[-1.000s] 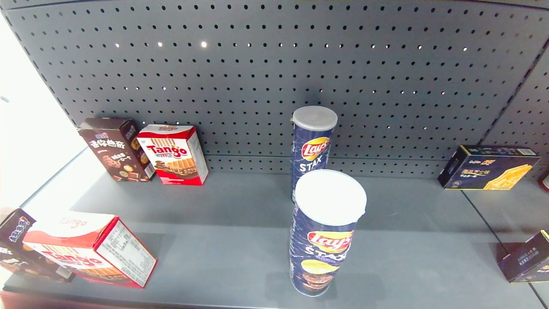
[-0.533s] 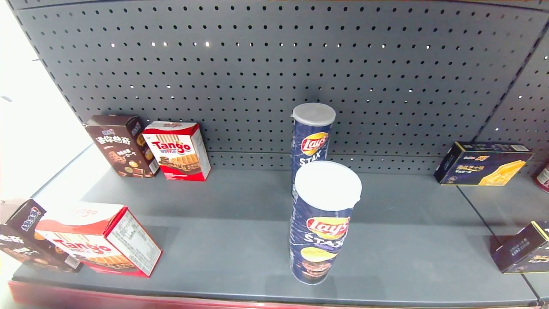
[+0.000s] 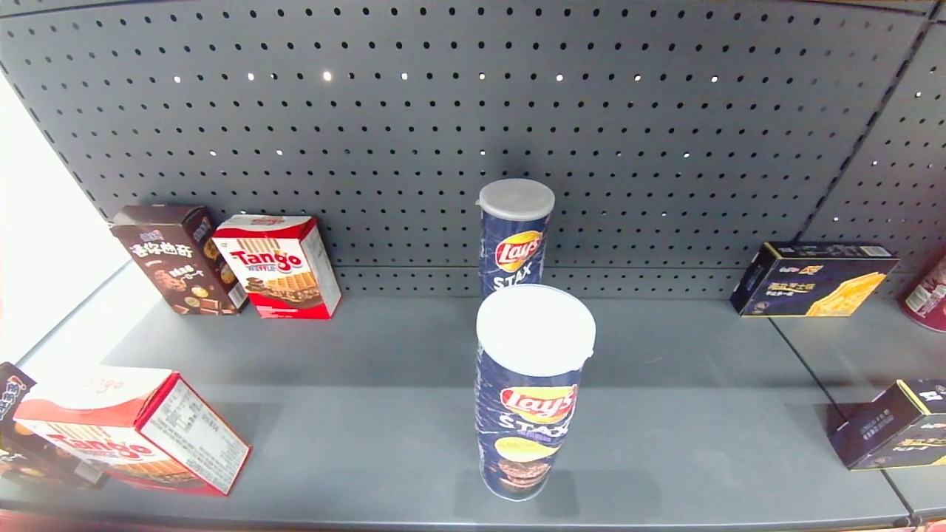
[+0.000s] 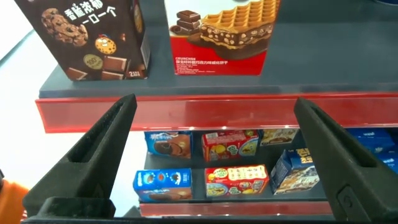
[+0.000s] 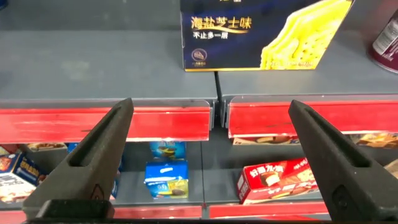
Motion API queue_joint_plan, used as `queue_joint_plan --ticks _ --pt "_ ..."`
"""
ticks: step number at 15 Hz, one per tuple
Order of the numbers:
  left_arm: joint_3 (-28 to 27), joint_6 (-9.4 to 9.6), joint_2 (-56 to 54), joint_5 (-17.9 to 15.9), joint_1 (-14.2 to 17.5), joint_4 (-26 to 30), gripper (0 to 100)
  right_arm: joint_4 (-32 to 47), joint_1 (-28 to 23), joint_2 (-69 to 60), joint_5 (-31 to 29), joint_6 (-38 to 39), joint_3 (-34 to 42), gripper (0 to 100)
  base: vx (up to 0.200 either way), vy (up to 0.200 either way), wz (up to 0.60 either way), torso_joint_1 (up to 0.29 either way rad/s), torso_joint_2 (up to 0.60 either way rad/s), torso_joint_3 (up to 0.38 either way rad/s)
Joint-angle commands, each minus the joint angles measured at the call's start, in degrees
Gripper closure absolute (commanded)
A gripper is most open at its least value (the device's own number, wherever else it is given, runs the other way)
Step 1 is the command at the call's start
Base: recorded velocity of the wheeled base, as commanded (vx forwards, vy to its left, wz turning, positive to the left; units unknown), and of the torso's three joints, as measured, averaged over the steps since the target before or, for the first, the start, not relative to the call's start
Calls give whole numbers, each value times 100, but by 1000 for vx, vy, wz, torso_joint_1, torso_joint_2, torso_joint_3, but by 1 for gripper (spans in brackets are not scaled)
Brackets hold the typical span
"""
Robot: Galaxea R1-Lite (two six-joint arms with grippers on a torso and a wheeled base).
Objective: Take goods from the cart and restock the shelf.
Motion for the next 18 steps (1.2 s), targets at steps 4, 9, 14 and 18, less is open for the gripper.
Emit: queue_joint_plan --ticks 4,9,14,18 --pt "0 0 8 -8 3 -4 0 1 2 17 -2 -2 0 0 0 0 0 0 0 0" --pt "0 0 8 -8 3 -4 0 1 2 17 -2 -2 0 0 0 0 0 0 0 0" --pt "0 0 8 -8 3 -4 0 1 2 17 -2 -2 0 0 0 0 0 0 0 0" --pt "0 0 8 -17 3 -4 0 1 2 17 -2 -2 0 0 0 0 0 0 0 0"
